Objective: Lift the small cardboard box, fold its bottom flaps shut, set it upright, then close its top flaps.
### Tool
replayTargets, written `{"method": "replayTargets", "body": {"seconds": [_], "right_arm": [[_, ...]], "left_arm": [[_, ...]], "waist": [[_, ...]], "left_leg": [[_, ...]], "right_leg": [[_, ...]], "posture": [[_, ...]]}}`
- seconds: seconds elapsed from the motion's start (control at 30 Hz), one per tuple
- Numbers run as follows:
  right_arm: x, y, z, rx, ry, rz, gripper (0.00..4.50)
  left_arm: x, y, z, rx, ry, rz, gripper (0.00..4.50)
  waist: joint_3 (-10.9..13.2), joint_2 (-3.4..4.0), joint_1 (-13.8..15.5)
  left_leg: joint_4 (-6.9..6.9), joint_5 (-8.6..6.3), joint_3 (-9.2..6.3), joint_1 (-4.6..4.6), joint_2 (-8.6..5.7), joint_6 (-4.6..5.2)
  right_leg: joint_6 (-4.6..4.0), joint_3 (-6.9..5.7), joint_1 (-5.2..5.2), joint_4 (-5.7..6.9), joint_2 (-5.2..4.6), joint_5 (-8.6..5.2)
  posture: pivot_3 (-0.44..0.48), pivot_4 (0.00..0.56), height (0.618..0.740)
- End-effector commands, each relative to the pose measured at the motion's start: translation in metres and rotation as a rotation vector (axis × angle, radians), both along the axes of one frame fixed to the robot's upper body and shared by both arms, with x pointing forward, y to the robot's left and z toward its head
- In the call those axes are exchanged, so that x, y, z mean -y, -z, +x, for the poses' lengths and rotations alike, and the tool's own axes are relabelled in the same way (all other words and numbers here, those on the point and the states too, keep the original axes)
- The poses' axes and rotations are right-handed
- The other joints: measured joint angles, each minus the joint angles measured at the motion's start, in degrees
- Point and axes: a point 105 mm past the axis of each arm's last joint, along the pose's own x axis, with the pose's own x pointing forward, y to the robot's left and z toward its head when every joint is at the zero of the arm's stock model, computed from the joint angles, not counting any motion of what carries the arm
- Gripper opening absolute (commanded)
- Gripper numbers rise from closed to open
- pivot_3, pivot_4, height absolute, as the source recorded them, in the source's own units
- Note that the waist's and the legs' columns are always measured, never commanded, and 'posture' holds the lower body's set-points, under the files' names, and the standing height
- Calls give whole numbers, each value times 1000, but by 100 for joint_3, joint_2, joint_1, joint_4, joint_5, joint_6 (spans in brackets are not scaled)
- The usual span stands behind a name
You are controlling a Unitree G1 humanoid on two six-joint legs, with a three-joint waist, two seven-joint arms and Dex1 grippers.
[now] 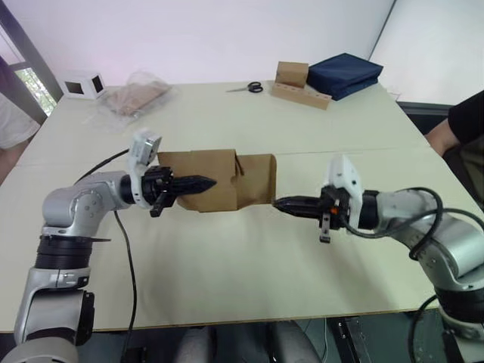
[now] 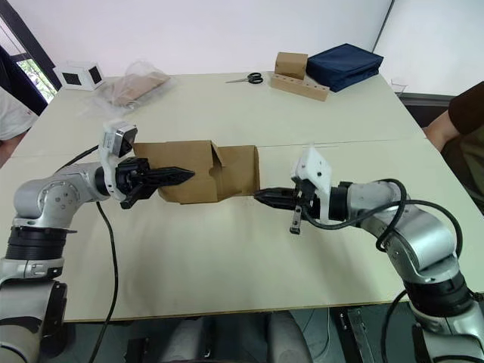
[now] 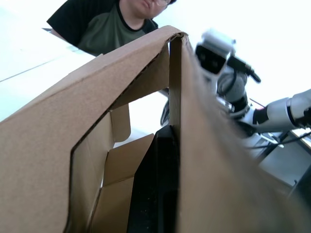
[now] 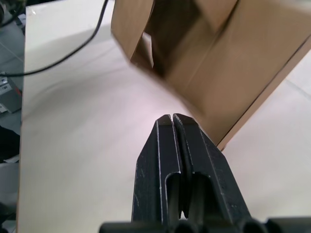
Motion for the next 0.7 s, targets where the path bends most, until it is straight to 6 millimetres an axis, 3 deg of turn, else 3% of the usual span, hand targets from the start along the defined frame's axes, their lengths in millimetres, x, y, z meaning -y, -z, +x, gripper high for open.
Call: {"method": "replayTargets", "body": {"seconds": [0.03, 0.27, 0.7], "right_arm": [[-10, -7, -3, 71, -11, 23, 0], [-24, -1, 2, 102, 5, 45, 0], [-44, -18, 13, 154, 4, 137, 0]], "left_arm": [[0, -18, -3, 53, 13, -35, 60], [4, -22, -4, 41, 22, -60, 60], [14, -19, -17, -2, 70, -81, 60]], "waist": [[0, 0, 7], [0, 0, 14], [0, 0, 10]], "left_leg": [[0, 0, -1, 0, 0, 0], [0, 0, 0, 0, -1, 0], [0, 1, -1, 0, 0, -1]], "right_leg": [[0, -1, 0, 0, 1, 0], [0, 0, 1, -1, -2, 0], [0, 0, 1, 0, -2, 0]], "posture": [[0, 150, 740], [0, 150, 740], [0, 150, 740]]}}
